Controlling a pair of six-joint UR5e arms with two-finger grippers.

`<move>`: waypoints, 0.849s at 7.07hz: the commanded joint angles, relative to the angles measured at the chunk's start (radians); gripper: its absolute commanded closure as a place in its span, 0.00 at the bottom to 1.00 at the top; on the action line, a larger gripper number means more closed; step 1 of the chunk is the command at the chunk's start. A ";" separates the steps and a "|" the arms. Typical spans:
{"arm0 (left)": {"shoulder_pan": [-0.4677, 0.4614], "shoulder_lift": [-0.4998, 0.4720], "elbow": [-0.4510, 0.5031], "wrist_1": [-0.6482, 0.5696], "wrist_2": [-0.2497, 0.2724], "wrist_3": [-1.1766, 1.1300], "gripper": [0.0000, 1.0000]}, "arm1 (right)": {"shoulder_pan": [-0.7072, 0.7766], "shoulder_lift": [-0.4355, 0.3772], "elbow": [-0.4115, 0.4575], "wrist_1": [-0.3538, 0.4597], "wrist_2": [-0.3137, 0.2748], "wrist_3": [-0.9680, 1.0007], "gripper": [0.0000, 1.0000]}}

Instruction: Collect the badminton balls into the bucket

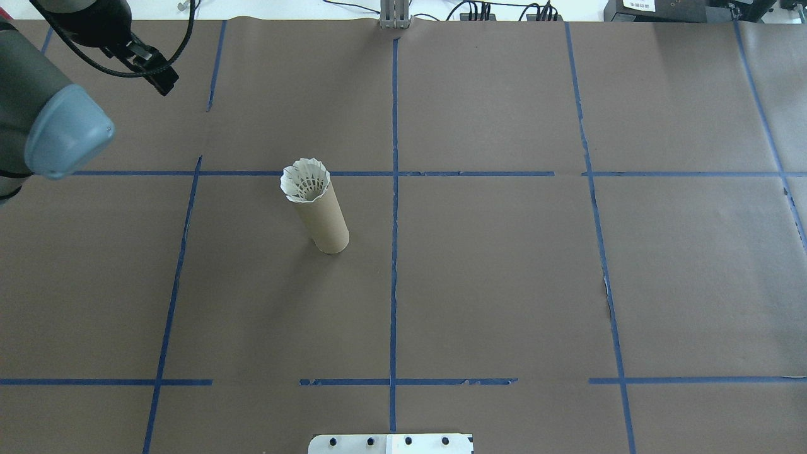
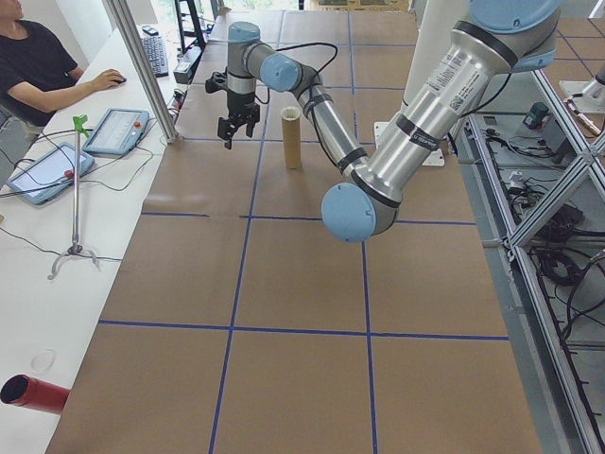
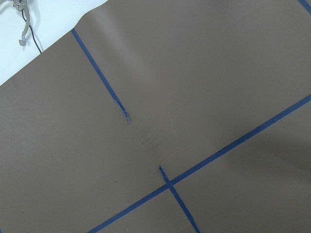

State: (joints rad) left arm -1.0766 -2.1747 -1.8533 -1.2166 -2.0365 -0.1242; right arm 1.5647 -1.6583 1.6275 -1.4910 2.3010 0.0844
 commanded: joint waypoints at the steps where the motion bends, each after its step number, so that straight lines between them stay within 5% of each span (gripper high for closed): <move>1: -0.124 0.195 0.061 -0.196 -0.190 0.087 0.00 | 0.000 0.000 0.000 0.000 -0.002 0.000 0.00; 3: -0.242 0.405 0.156 -0.409 -0.394 0.104 0.00 | 0.000 0.000 0.000 0.000 0.000 0.000 0.00; 6: -0.412 0.512 0.311 -0.416 -0.386 0.218 0.00 | 0.000 0.000 0.000 0.000 0.000 0.000 0.00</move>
State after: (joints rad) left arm -1.4275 -1.6928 -1.6080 -1.6334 -2.4270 0.0556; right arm 1.5647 -1.6582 1.6276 -1.4910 2.3010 0.0844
